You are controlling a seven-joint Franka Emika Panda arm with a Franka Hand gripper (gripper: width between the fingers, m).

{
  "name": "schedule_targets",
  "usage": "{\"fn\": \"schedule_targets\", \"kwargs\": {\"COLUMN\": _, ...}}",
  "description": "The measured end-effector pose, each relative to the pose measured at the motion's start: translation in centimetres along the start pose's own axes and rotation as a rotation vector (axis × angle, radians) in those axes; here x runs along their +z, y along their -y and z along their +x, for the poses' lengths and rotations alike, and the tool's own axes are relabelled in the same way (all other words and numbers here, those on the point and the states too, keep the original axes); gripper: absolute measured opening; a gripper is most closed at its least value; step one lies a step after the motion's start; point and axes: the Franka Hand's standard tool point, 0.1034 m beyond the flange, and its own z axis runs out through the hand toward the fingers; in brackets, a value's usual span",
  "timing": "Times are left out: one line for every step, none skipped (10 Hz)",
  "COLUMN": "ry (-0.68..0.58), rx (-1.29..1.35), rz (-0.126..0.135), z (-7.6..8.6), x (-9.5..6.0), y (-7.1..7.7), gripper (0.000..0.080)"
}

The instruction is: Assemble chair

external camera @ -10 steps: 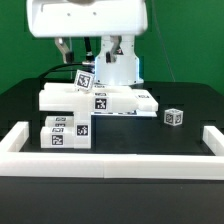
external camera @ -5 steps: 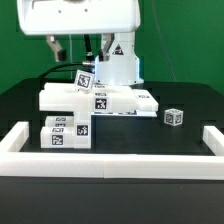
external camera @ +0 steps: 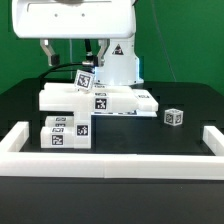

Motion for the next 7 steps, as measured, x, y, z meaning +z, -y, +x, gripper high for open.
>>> {"fn": "schedule_targets", "kwargs": {"ry": 0.000, "rx": 0.000, "rz": 0.000, "z": 0.0, "x": 0.0, "y": 0.0, "gripper": 0.0649}}
{"fn": "schedule_targets", "kwargs": {"ry": -0.010, "rx": -0.006, "rz": -0.004, "z": 0.1, "x": 0.0, "y": 0.0, "gripper": 0.0649}}
{"fn": "schedule_targets", "kwargs": {"ry": -0.048, "rx": -0.033, "rz": -0.022, "z": 0.3, "x": 0.3, "y": -0.2, "gripper": 0.0649}}
{"fn": "schedule_targets", "kwargs": {"ry": -0.055, "rx": -0.042, "rz": -0.030, "z": -0.1, "x": 0.8, "y": -0.3, "gripper": 0.0649}}
{"fn": "schedule_targets", "kwargs": {"ry": -0.063, "rx": -0.044, "rz": -0.035, "z": -0.2, "x": 1.1, "y": -0.3, "gripper": 0.0649}}
{"fn": "schedule_targets", "kwargs": {"ry": -0.072, "rx": -0.047, "rz": -0.041, "z": -0.3, "x": 1.3, "y": -0.2, "gripper": 0.0649}}
{"fn": "schedule_targets", "kwargs": {"ry": -0.075, "rx": -0.050, "rz": -0.045, "z": -0.4, "x": 1.5, "y": -0.1, "gripper": 0.0649}}
